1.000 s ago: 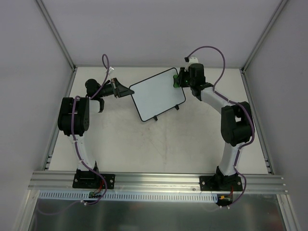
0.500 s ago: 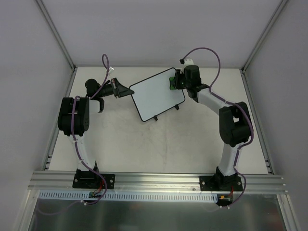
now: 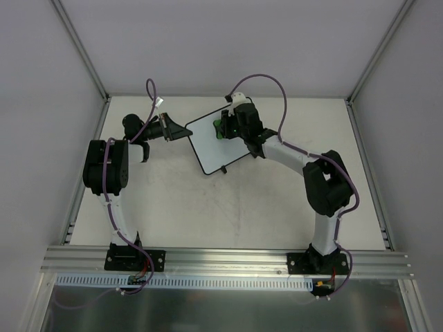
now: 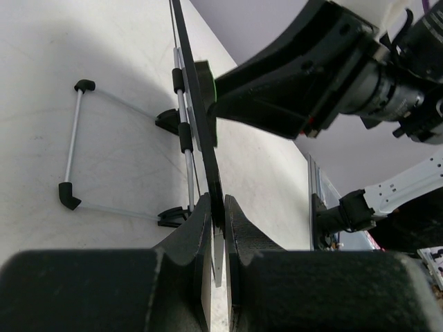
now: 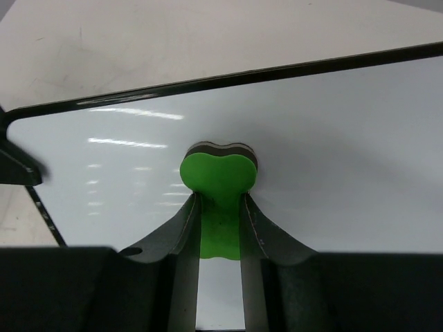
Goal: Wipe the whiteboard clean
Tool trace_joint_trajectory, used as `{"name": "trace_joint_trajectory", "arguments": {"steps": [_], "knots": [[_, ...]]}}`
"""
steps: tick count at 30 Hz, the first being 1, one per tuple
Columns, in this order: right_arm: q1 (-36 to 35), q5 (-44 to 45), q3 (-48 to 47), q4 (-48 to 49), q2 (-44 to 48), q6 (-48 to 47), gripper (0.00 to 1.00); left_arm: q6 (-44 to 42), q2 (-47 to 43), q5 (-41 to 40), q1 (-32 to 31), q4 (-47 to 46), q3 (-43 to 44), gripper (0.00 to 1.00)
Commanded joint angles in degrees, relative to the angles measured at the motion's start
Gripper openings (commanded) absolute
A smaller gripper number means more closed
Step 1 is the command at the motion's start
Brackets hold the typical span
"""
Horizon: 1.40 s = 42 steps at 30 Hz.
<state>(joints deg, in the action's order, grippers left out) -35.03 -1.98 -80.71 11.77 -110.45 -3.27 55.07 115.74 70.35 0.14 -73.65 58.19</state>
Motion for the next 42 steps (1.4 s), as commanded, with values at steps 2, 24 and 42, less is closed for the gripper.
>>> {"name": "trace_joint_trajectory", "arguments": {"steps": [2, 24, 42], "knots": [[-4.69, 0.04, 4.93, 2.11, -0.64, 1.68, 0.00, 1.27, -2.10, 5.94, -1.81, -22.68, -0.10, 0.00], [-13.40, 24.21, 23.57, 10.55, 3.67, 10.56, 0.00, 1.18, -2.45, 5.94, -2.34, -22.68, -0.19, 0.00], [-17.71, 22.81, 32.45, 8.54, 21.22, 10.74, 0.00, 1.27, -2.63, 5.85, -2.43, -22.68, -0.19, 0.00]]}}
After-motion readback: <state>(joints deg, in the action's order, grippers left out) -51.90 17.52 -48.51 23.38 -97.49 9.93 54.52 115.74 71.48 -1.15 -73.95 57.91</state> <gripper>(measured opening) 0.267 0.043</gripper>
